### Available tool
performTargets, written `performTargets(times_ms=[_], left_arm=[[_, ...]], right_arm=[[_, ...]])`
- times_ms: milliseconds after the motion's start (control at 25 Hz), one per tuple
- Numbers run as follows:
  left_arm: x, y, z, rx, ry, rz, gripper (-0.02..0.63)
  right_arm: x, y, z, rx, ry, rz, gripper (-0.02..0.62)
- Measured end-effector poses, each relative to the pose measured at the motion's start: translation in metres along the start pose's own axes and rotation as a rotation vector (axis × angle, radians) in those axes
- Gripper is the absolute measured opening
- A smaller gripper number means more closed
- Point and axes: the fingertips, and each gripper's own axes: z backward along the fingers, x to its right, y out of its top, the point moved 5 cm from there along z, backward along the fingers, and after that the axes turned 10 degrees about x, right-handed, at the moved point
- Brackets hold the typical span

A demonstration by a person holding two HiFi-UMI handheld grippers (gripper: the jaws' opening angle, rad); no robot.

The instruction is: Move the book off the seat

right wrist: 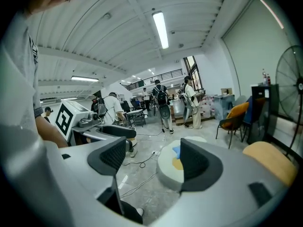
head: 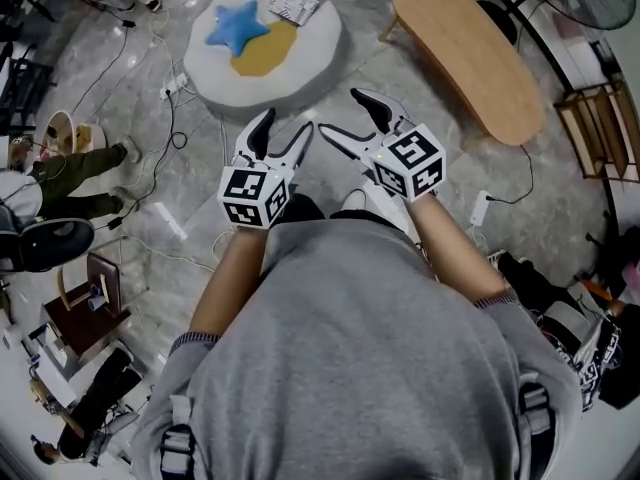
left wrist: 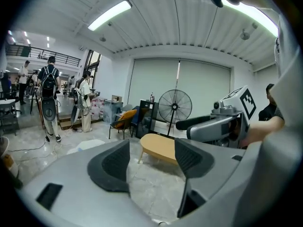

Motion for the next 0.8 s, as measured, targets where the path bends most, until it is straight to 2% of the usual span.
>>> performTargets(times_ms=[160, 360, 600, 800], left_arm=[[0.001, 0.000, -0.022, -0.007, 0.001, 0.002, 0.311], [-0.018, 0.000, -0.051, -0.004, -0.006, 0.008, 0.311], [-0.069, 0.007, -0.097, 0.008, -0.013, 0.022, 0.311], [-0.122, 0.028, -0.130, 0.019, -0.019, 0.026, 0.311]], right_arm=[[0.019, 0.002, -0.002, -0.002, -0.001, -0.004, 0.374], [0.040, 0.001, -0.023, -0.018, -0.004, -0.005, 0.374], [0.082, 0.012, -0.072, -0.042, -0.029, 0.005, 0.374], [0.110, 0.037, -0.130, -0.055, -0.031, 0.010, 0.374]])
